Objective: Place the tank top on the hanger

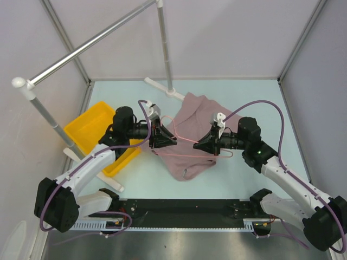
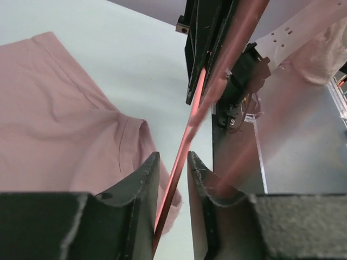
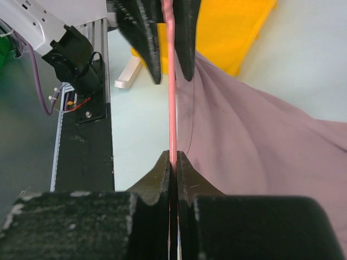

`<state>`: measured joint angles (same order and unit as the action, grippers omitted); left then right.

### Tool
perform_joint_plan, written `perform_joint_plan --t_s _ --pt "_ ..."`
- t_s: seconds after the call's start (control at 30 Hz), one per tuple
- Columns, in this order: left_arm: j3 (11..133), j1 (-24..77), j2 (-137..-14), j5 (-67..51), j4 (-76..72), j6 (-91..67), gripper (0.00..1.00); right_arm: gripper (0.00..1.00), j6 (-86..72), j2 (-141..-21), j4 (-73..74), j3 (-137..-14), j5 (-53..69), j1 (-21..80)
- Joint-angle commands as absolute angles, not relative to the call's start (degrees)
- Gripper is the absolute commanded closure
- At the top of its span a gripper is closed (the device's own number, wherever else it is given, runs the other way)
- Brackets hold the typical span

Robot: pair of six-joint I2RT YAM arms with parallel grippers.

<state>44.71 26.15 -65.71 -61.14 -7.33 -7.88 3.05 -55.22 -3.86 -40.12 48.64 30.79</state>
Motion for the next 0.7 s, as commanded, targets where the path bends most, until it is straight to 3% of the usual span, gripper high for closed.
perform_joint_plan --t_s 0.0,0.03,0.1,0.4,0.5,0.57,0.67 --pt "45.88 27.25 -64.87 -63.98 -9.58 -7.82 0.76 1.0 3.51 -54.49 -6.77 -42.89 49.4 30.85" --pt "45.79 27.33 -64.69 -63.81 -9.58 -7.74 0.87 1.0 3.52 -54.49 -6.77 -42.8 49.13 30.76" --pt "45.44 27.51 -64.25 -63.37 -9.58 -7.56 0.99 1.0 3.6 -54.67 -6.77 -42.71 48.34 30.15" --pt "44.39 28.56 -62.14 -61.35 -9.76 -7.29 1.0 0.94 2.2 -55.63 -12.56 -40.43 41.23 26.72" --pt "44.73 29.62 -61.53 -59.07 -9.06 -7.47 1.0 0.73 1.85 -56.34 -12.74 -41.04 38.42 26.19" --pt "45.61 30.67 -61.44 -56.44 -6.09 -6.16 1.0 0.51 1.32 -56.34 -12.66 -41.39 36.49 25.67" --pt "48.33 32.25 -62.05 -53.8 -1.87 -4.66 1.0 0.36 0.36 -55.46 -11.52 -42.36 32.72 24.44"
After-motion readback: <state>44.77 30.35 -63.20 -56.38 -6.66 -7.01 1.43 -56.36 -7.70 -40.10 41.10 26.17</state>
